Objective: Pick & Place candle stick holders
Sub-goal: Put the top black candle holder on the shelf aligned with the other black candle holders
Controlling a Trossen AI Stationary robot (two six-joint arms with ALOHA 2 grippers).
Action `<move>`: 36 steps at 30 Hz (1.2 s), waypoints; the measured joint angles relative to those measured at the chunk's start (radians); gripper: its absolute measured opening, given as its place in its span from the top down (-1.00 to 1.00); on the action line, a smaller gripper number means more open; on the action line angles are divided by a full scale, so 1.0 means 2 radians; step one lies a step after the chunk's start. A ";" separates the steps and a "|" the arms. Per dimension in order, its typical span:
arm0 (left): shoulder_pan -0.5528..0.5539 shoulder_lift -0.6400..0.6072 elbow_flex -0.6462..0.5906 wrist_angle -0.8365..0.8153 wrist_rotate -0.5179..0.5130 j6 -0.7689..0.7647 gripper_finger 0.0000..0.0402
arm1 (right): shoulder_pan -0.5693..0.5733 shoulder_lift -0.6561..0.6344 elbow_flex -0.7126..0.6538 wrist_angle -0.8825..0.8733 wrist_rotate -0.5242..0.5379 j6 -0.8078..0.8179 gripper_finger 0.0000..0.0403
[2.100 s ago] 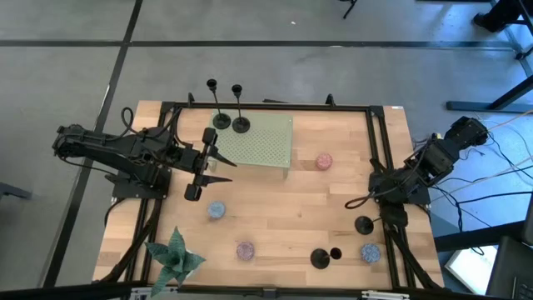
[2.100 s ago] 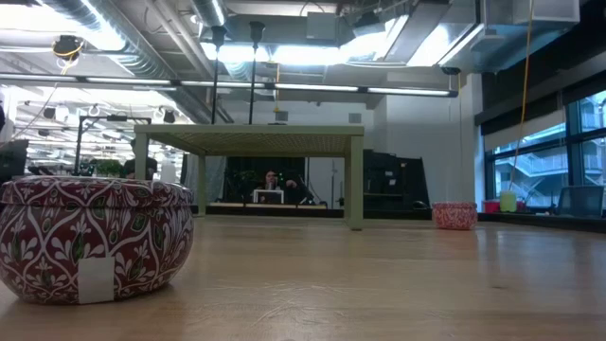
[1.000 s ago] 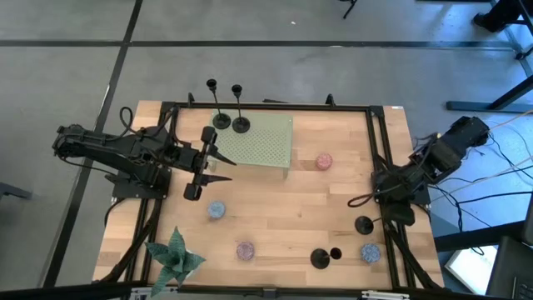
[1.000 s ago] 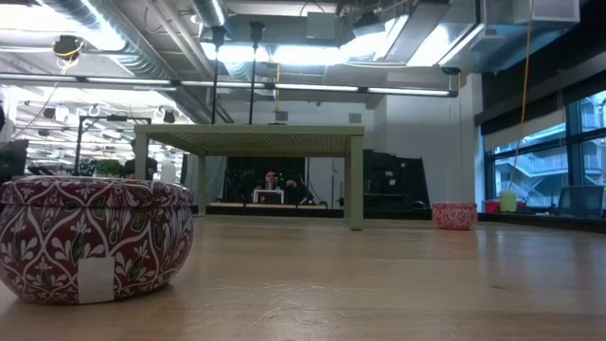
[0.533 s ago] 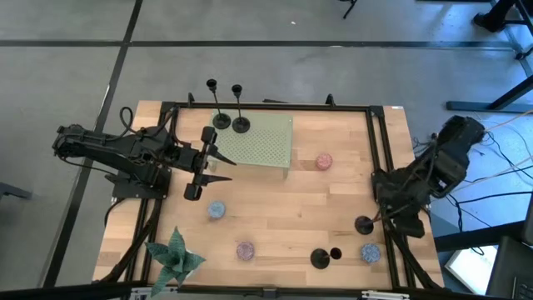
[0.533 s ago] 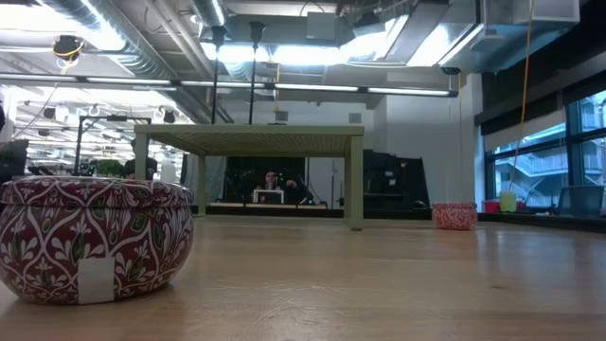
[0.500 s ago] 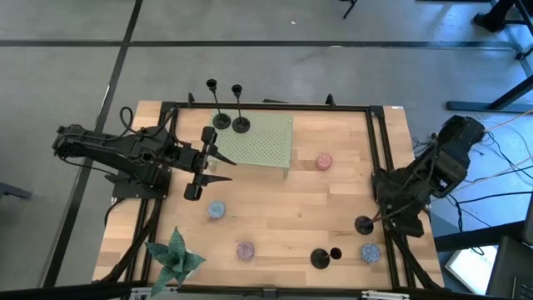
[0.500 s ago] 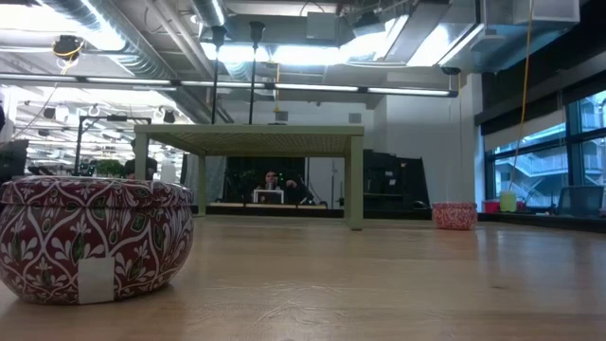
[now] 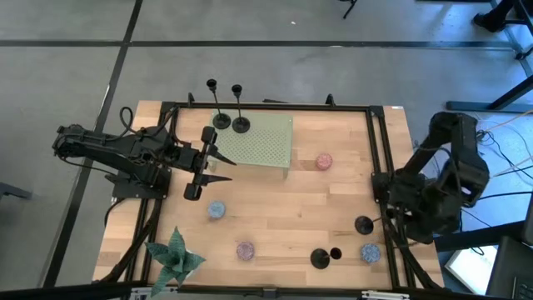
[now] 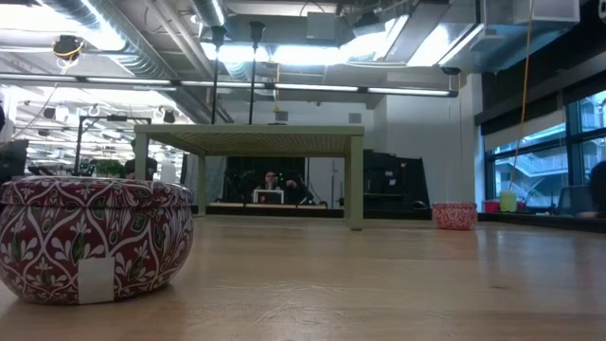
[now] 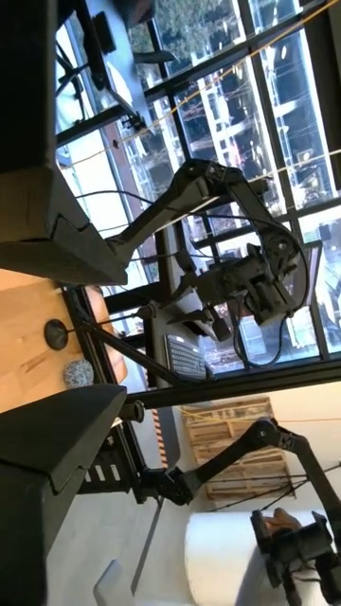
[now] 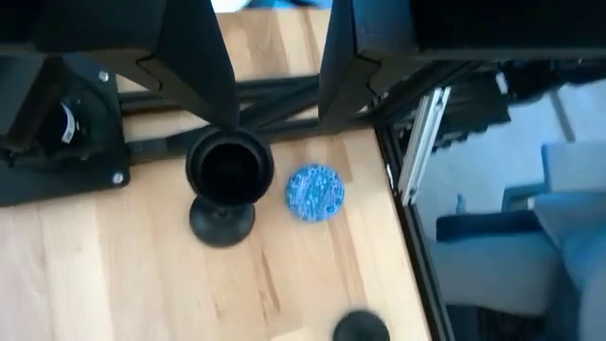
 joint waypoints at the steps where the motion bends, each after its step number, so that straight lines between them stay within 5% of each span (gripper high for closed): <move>1: 0.000 0.000 0.000 0.000 0.000 0.000 0.12 | 0.010 0.003 0.000 0.000 0.022 0.007 0.25; 7: 0.000 0.000 0.000 -0.005 0.000 0.000 0.12 | 0.058 0.034 0.000 0.000 0.065 0.019 0.25; 13: 0.000 0.000 0.000 -0.005 0.001 0.004 0.12 | 0.113 0.043 -0.014 0.004 0.091 0.126 0.25; 19: 0.000 0.000 0.000 -0.003 0.001 0.012 0.12 | 0.163 0.037 -0.018 -0.002 0.181 0.176 0.25; 29: 0.000 0.000 0.000 -0.004 0.002 0.012 0.12 | 0.183 0.065 -0.018 0.000 0.190 0.163 0.25; 36: 0.000 0.000 0.000 -0.004 0.002 0.013 0.12 | 0.240 0.090 -0.023 0.002 0.208 0.275 0.25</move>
